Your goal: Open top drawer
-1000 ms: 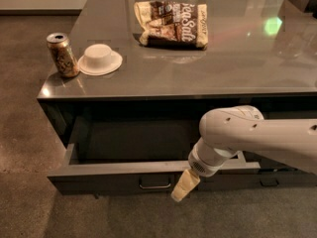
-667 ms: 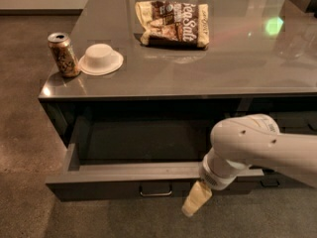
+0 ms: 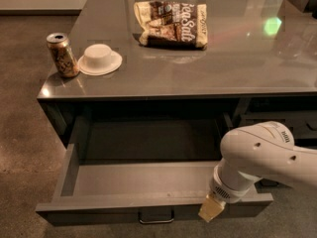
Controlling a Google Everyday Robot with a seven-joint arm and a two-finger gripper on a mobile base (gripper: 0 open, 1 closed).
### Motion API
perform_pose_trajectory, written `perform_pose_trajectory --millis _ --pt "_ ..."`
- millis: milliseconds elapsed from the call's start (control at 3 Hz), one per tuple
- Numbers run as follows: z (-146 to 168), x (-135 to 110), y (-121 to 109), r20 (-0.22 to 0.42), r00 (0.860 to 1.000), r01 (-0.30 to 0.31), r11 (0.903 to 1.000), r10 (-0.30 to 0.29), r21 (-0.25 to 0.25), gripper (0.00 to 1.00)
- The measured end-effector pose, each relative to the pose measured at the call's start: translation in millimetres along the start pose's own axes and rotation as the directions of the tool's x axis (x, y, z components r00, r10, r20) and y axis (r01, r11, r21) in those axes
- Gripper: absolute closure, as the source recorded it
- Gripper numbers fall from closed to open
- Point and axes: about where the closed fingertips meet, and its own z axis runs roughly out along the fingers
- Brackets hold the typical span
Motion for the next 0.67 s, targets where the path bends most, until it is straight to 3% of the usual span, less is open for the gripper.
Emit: perform_pose_trajectory --millis 333,667 --pt "-7 12 3 -0.019 1.000 -0.003 1.0000 0.003 0.009 0.30" --pt "-22 19 1 -0.030 1.000 -0.006 0.9993 0.007 0.037 0.07"
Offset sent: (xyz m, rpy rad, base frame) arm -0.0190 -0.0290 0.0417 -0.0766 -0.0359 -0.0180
